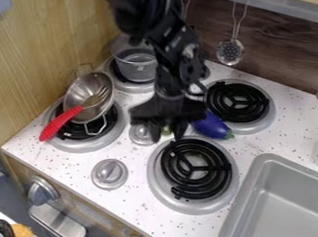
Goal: Put the green spatula on the silver pot on the top left side stove
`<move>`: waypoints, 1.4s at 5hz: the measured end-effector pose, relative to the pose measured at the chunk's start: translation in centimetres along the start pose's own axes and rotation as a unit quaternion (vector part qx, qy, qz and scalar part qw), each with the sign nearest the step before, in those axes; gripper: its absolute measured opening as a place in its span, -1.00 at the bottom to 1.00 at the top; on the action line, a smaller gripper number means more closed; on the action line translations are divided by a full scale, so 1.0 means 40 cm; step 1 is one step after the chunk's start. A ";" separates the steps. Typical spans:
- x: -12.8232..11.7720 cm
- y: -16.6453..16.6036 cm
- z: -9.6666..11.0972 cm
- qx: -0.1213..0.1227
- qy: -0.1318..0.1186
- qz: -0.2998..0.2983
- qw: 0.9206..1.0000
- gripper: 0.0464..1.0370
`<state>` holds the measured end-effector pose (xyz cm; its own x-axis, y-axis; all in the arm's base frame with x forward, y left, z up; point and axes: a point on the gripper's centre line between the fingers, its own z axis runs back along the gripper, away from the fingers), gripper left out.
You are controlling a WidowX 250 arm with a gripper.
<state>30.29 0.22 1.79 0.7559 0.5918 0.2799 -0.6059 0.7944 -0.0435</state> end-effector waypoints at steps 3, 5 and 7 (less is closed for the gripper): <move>0.290 0.002 0.007 -0.013 -0.060 -0.034 0.998 -0.24; 0.354 0.040 -0.011 0.010 -0.037 -0.044 0.998 -0.24; 0.395 0.075 -0.040 0.034 -0.041 -0.051 0.997 -0.24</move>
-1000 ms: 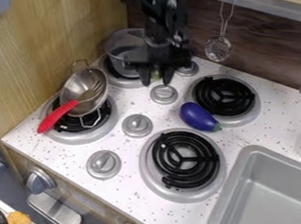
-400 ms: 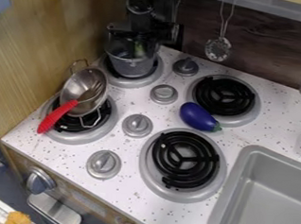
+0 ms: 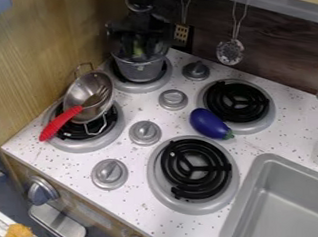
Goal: Put the green spatula on the silver pot on the top left side stove
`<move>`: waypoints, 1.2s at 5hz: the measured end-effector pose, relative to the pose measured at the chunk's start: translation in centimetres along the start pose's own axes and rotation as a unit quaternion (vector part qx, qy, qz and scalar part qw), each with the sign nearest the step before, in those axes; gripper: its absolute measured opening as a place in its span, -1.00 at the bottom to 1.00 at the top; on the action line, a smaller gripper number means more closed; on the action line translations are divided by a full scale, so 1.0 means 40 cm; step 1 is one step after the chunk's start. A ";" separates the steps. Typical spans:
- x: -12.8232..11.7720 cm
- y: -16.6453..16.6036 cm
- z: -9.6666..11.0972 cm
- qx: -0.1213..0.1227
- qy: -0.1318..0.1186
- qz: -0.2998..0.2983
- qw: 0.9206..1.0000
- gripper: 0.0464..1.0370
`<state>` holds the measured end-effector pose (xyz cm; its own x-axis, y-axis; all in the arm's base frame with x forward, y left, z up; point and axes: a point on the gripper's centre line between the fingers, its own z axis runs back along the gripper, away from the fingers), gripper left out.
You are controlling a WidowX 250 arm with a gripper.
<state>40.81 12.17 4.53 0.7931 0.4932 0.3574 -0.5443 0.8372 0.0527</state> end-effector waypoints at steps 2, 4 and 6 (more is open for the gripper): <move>0.028 0.002 -0.016 0.008 -0.029 0.001 1.000 -0.24; 0.024 0.002 -0.025 0.009 -0.029 0.004 1.000 0.48; 0.023 0.010 -0.027 0.018 -0.030 -0.003 0.999 0.93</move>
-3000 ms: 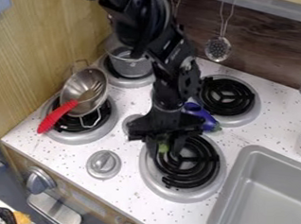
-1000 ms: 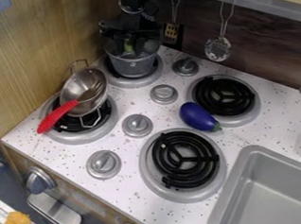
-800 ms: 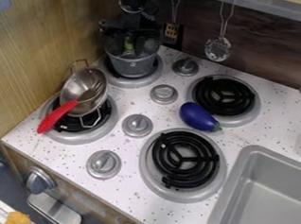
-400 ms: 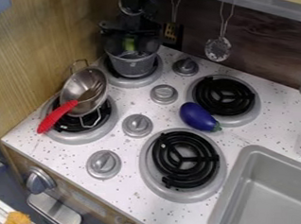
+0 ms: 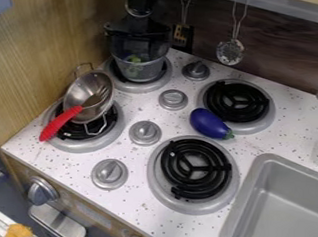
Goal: Put the green spatula on the silver pot on the top left side stove
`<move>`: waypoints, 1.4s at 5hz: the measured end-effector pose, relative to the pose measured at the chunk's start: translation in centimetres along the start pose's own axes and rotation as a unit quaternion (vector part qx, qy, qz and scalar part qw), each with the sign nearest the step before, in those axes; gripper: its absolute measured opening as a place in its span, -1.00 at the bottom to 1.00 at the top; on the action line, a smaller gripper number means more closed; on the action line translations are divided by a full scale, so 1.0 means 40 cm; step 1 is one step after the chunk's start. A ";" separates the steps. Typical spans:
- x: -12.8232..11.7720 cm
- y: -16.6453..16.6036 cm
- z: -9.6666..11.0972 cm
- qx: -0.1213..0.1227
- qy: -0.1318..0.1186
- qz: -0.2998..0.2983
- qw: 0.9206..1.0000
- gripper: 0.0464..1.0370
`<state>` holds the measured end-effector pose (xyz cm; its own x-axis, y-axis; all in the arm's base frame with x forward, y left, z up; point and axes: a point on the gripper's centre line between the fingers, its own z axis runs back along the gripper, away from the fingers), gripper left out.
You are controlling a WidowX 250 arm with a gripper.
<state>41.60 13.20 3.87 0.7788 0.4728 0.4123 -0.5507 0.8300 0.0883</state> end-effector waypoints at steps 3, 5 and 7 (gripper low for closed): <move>-0.079 -0.020 0.051 0.012 -0.005 0.018 1.000 0.93; -0.077 -0.016 0.126 0.028 -0.070 0.030 0.997 0.93; -0.204 -0.049 0.127 -0.035 0.014 0.047 0.998 0.93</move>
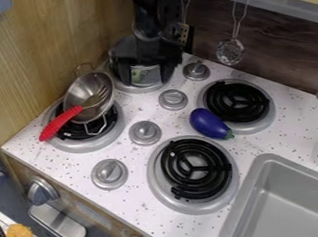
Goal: Put the green spatula on the silver pot on the top left side stove
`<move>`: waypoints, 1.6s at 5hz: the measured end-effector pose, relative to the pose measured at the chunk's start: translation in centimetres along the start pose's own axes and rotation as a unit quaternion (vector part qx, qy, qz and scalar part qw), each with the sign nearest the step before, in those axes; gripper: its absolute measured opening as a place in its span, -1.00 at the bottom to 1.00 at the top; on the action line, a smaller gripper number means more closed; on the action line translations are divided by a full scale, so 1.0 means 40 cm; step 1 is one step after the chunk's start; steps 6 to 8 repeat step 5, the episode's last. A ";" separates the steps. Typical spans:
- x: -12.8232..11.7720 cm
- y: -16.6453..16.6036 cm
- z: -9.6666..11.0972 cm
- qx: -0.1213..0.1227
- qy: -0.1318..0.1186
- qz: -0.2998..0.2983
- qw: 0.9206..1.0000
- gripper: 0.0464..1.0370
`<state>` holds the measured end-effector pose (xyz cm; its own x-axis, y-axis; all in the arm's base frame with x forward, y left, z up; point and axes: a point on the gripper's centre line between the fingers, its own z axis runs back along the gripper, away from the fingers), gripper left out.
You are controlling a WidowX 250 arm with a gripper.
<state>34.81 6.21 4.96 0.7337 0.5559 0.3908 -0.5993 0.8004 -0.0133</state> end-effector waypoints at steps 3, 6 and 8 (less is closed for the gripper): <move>-0.127 -0.009 0.046 -0.047 0.054 -0.119 0.990 0.93; -0.116 0.077 0.063 -0.056 0.069 -0.181 0.979 0.93; -0.116 0.077 0.063 -0.056 0.069 -0.181 0.979 0.93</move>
